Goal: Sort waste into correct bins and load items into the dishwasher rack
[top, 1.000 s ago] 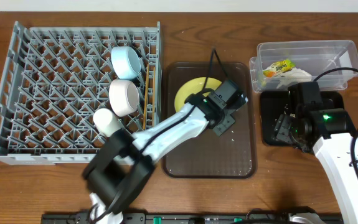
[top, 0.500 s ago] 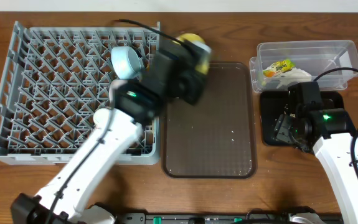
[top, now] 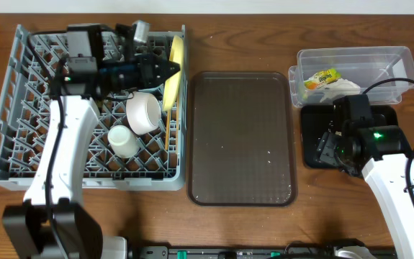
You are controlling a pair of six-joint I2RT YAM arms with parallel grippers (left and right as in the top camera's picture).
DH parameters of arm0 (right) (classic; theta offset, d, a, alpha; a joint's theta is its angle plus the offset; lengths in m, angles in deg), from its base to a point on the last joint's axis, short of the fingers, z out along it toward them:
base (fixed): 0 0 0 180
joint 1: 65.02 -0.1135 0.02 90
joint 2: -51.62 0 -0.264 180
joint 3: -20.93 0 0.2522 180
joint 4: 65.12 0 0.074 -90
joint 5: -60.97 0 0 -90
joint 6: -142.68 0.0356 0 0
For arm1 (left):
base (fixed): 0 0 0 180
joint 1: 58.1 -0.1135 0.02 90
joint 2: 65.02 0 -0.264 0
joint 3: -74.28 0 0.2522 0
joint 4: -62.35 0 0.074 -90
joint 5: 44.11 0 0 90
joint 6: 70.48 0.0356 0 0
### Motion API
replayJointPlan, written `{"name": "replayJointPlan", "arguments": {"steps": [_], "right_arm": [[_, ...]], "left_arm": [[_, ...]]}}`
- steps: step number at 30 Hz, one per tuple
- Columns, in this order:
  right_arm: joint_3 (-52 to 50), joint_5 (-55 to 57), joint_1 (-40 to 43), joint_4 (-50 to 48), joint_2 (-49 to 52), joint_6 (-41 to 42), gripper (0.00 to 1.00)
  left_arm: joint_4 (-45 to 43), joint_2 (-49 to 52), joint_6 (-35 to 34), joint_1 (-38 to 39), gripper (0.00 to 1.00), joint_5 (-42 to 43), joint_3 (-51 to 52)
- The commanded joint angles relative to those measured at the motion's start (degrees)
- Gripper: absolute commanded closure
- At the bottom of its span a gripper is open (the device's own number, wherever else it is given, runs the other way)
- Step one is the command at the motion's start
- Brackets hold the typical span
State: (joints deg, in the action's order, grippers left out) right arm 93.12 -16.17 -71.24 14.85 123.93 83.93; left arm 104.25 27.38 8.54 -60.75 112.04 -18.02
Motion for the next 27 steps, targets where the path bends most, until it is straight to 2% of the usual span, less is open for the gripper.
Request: {"name": "replayJointPlan", "arguments": {"steps": [1, 9, 10, 11, 15, 17, 19, 23, 27], "right_arm": [[0.39, 0.44, 0.37, 0.02, -0.70, 0.85, 0.21], [0.39, 0.44, 0.37, 0.07, -0.70, 0.83, 0.21], [0.39, 0.44, 0.37, 0.07, -0.70, 0.83, 0.20], [0.39, 0.44, 0.37, 0.04, -0.70, 0.83, 0.20], [0.39, 0.44, 0.37, -0.15, -0.70, 0.83, 0.19], [0.39, 0.44, 0.37, -0.50, -0.70, 0.81, 0.17], [0.39, 0.39, 0.37, -1.44, -0.70, -0.48, 0.09], [0.39, -1.27, 0.35, -5.44, -0.70, -5.09, 0.01], [0.39, -8.57, 0.28, -14.73, -0.70, -11.63, 0.01]], "left_arm": [[0.11, 3.30, -0.55, -1.97, 0.94, 11.72, 0.00], [0.33, 9.40, -0.50, -4.22, 0.93, 9.75, 0.52], [0.35, 9.84, -0.50, -4.42, 0.83, 9.20, 0.55], [0.37, 10.08, -0.50, -4.48, 0.68, 8.74, 0.55], [2.03, 10.03, -0.52, -4.50, 0.35, 1.33, 0.55], [3.65, 9.79, -0.48, -4.50, 0.29, -4.63, 0.55], [5.05, 9.20, -0.04, -4.50, 0.26, -8.98, 0.55], [6.10, 6.21, 2.38, -4.50, 0.22, -11.06, 0.52], [6.67, 1.60, 3.48, -4.31, 0.20, -17.51, 0.52]]}}
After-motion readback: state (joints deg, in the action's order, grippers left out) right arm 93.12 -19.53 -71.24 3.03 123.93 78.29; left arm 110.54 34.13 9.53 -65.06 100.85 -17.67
